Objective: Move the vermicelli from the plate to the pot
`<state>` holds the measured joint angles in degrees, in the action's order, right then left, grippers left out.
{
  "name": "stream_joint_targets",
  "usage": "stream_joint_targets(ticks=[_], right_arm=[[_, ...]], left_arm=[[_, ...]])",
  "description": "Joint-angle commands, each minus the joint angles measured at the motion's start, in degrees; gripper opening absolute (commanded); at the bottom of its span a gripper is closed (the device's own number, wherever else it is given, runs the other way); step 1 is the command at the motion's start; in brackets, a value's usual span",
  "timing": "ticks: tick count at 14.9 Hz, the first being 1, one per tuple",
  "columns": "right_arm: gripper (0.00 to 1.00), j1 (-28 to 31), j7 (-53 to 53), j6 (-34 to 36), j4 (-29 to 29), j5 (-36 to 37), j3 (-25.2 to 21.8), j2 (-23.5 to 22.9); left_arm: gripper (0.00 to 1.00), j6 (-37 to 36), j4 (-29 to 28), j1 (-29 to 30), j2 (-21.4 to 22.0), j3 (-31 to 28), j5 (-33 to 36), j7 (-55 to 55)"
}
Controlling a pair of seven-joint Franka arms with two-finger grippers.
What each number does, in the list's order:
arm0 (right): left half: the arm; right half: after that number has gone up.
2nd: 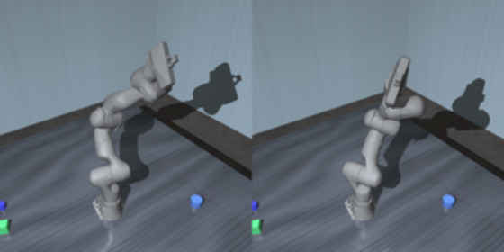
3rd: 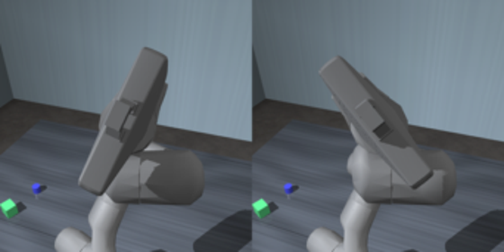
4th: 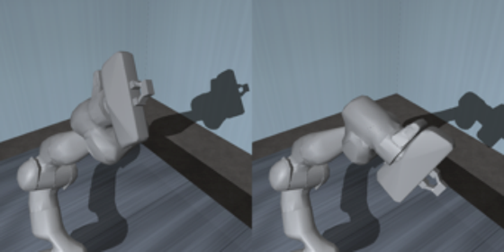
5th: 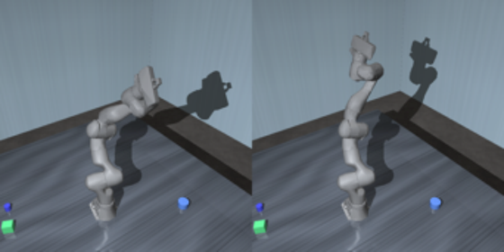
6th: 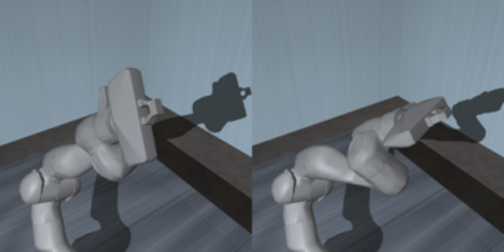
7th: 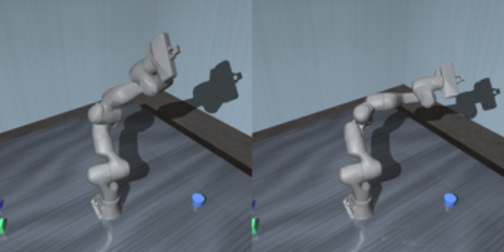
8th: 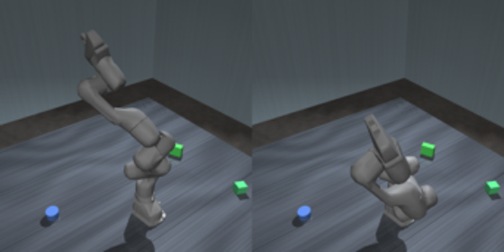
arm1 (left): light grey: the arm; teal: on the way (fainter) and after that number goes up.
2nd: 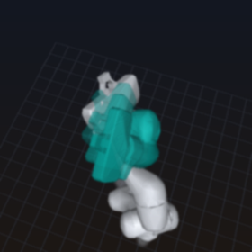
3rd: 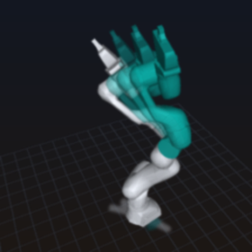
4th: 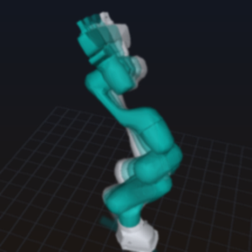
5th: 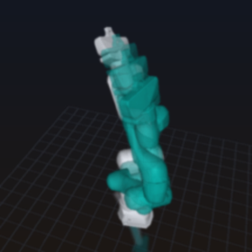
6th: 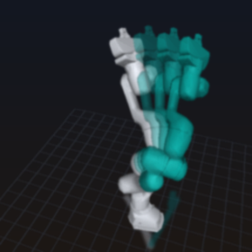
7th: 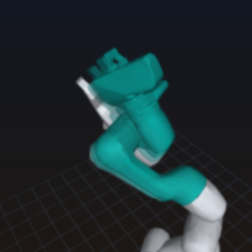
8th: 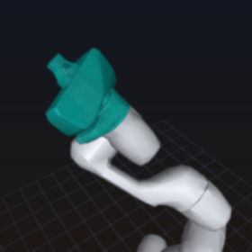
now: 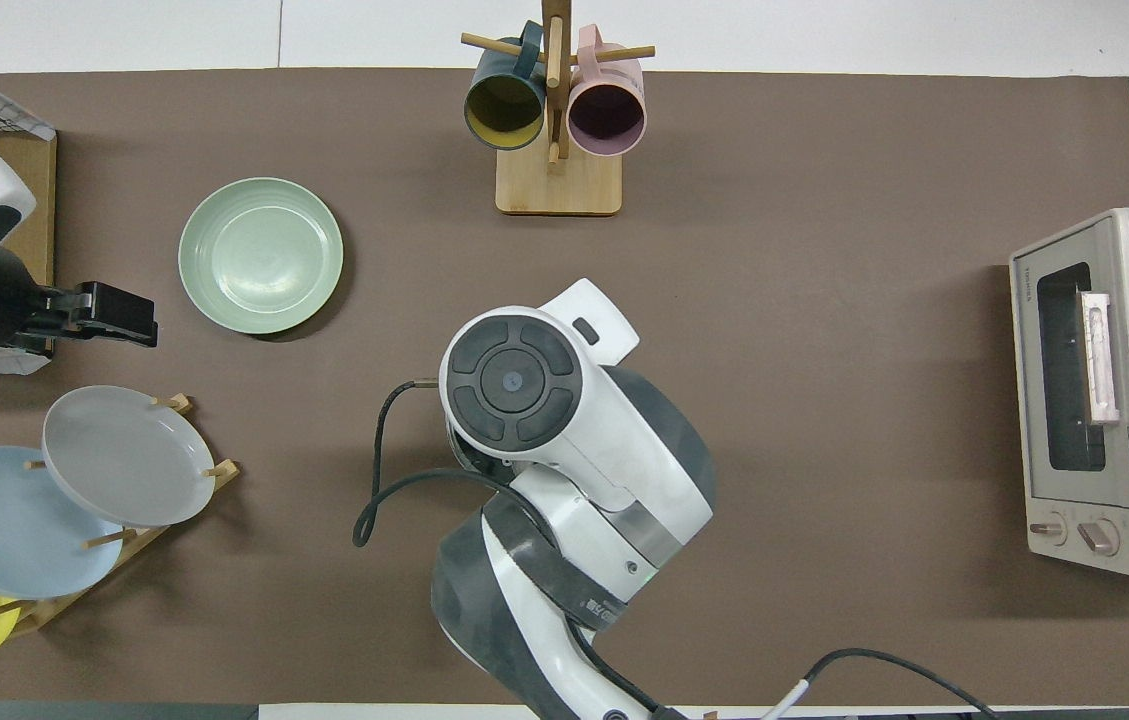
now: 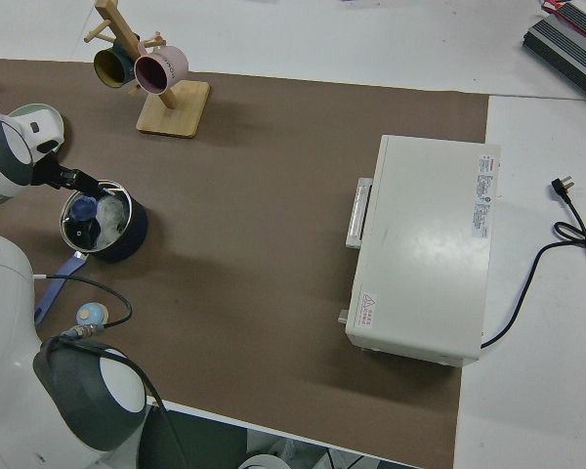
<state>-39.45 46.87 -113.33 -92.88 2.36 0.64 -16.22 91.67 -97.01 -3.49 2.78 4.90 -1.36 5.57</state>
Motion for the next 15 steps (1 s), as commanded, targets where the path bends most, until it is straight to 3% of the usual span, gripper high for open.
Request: stream_joint_targets(ticks=[1,6,12,15], right_arm=[[1.00,3.40,-3.79,4.16,-0.37,0.54,0.41,4.34],[1.00,12.62,-12.66,12.15,-0.63,0.10,0.41,12.16],[1.00,25.62,-36.64,25.51,-1.08,-0.52,0.15,20.87],[1.00,30.99,-42.02,32.19,-1.51,-0.52,0.06,23.86]], left_arm=[[1.00,0.44,-1.08,-0.20,1.26,-0.16,1.19,0.32],[1.00,0.44,-1.08,-0.20,1.26,-0.25,1.19,0.32],[1.00,0.44,-1.08,-0.20,1.26,-0.16,1.19,0.32],[1.00,0.44,-1.08,-0.20,1.26,-0.16,1.19,0.32]])
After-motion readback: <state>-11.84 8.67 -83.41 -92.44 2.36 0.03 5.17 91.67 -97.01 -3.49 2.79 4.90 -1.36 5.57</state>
